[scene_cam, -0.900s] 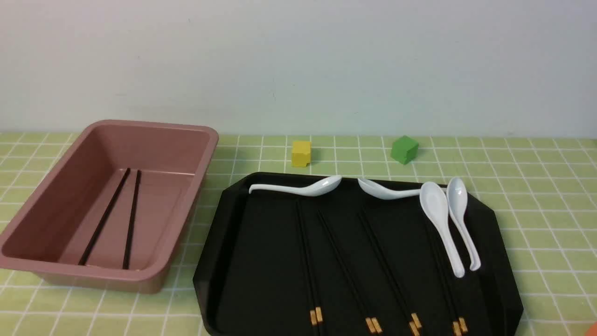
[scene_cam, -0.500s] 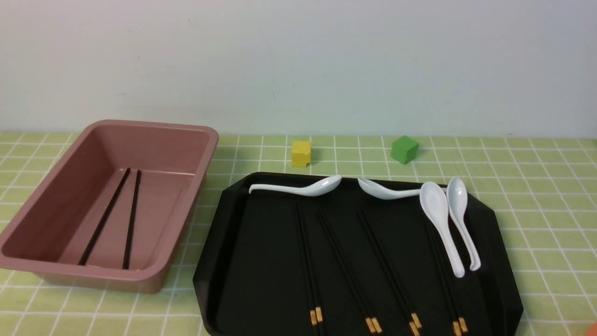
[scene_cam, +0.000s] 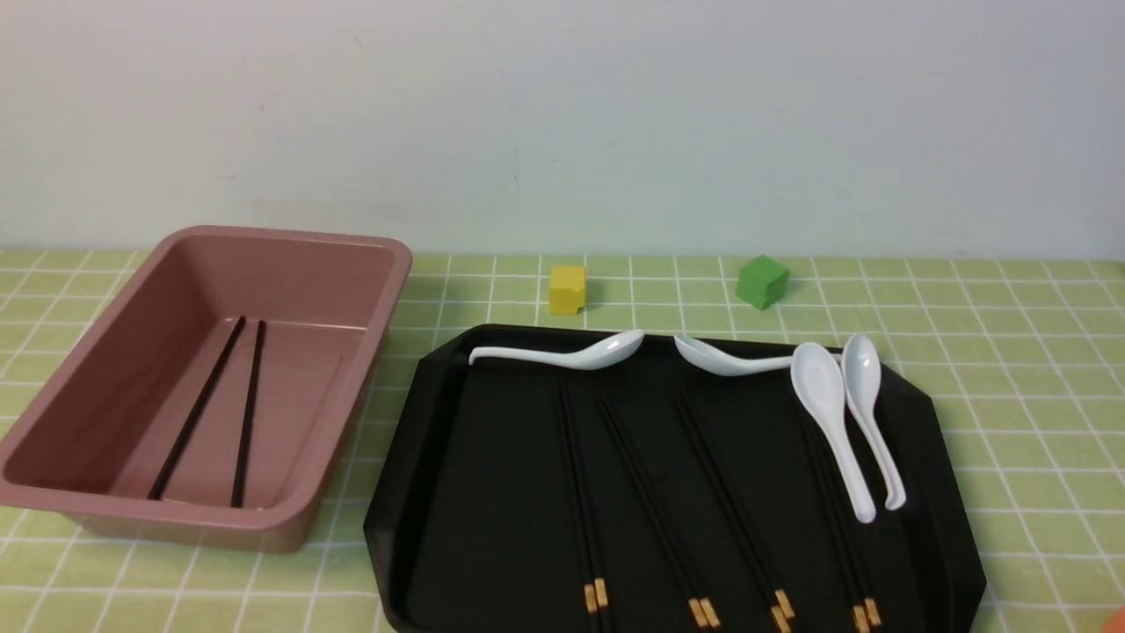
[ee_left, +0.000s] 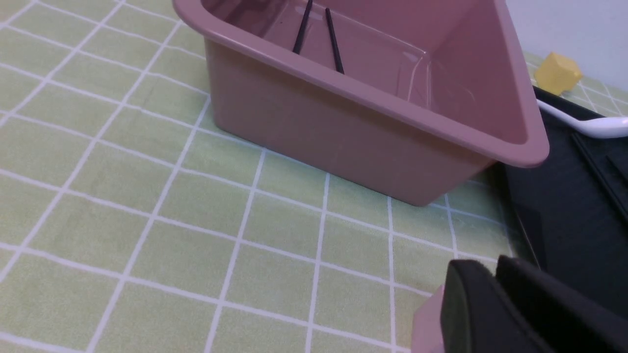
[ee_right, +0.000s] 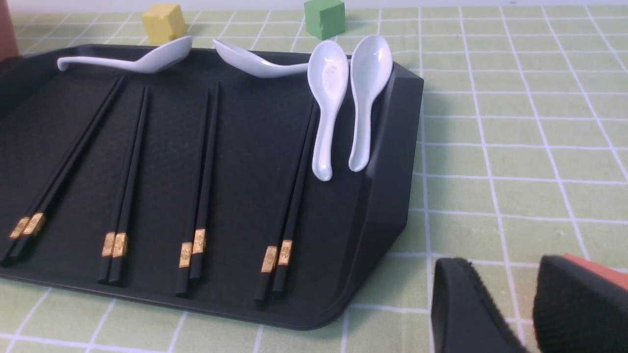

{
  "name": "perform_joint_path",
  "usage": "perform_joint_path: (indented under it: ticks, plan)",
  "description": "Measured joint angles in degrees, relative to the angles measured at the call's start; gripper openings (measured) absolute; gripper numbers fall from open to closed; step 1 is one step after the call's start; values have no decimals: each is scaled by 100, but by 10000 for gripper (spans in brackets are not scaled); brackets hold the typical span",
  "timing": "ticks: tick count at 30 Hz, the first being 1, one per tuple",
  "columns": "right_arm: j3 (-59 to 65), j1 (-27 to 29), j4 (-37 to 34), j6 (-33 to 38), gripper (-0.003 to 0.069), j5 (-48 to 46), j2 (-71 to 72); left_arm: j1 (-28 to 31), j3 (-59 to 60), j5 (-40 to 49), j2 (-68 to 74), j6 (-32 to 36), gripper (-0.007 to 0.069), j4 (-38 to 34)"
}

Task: On green tablecloth take chopsticks from black tray and put them in box.
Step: 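Reach over to the black tray and grasp a pair of chopsticks with the left gripper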

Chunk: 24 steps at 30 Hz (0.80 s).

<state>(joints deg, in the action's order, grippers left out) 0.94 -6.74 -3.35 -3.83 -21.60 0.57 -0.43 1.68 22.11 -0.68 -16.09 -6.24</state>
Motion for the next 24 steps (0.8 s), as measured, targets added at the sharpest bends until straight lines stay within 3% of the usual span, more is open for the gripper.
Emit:
perform_joint_path:
  ticks: [12,15,21,24]
  plan:
    - [0,0,0,0,240,0,0,0,0,-28,0,-88,83,-252]
    - [0,0,0,0,240,0,0,0,0,-47,0,-432,88,-913]
    - [0,0,0,0,240,0,0,0,0,-67,0,-1912,93,-3584]
    - [0,0,0,0,240,0,0,0,0,-157,0,-2074,94,-4314]
